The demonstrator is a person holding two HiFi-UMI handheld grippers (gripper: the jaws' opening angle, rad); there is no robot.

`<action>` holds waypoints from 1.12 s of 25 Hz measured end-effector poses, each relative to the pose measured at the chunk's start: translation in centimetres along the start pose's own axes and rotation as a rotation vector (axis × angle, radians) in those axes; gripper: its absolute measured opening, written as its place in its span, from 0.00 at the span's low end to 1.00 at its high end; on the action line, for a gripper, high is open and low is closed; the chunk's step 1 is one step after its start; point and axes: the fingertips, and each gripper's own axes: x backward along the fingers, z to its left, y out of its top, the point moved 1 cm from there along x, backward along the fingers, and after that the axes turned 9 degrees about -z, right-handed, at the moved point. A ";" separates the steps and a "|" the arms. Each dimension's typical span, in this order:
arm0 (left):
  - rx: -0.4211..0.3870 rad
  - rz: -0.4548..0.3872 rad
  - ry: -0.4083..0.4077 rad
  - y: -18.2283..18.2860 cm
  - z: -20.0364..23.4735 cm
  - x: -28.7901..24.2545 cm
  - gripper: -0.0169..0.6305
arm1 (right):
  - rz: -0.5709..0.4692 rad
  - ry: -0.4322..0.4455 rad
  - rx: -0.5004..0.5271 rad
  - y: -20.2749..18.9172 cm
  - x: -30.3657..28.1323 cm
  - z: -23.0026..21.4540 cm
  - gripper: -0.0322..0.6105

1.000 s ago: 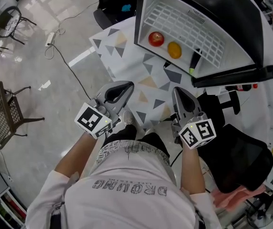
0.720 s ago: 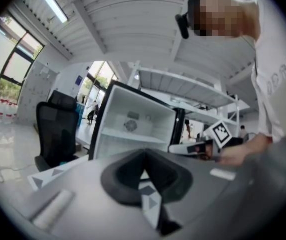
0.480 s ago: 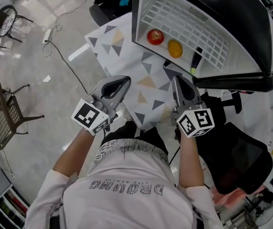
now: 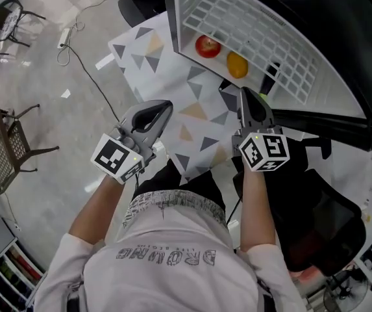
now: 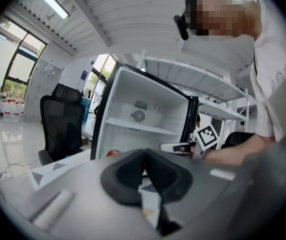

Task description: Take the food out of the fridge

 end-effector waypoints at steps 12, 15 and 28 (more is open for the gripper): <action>0.009 0.021 0.020 -1.5 0.0 -2.2 0.04 | 0.034 -0.046 0.007 -2.7 -3.8 -4.3 0.17; 0.015 0.022 0.028 -1.9 0.1 -2.4 0.04 | 0.045 -0.054 0.015 -3.3 -4.5 -5.0 0.20; 0.033 0.029 0.040 -3.2 0.7 -2.1 0.04 | 0.124 -0.123 0.077 -7.1 -7.6 -7.3 0.45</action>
